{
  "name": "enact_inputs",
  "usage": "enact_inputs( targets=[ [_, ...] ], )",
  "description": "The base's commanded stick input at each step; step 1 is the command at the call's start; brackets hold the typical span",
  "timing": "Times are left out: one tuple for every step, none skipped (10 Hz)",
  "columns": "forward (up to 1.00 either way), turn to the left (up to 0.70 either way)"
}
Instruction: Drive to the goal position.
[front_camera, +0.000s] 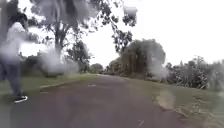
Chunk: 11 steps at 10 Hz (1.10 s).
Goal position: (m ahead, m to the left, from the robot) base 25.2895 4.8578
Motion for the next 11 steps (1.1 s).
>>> enact_inputs(
  targets=[
    [0.85,0.0],
    [0.85,0.0],
    [0.85,0.0],
    [0.85,0.0],
    [0.85,0.0],
    [0.85,0.0],
    [0.85,0.0],
    [0.85,0.0],
    [0.85,0.0],
    [0.85,0.0],
    [0.85,0.0]
  ],
)
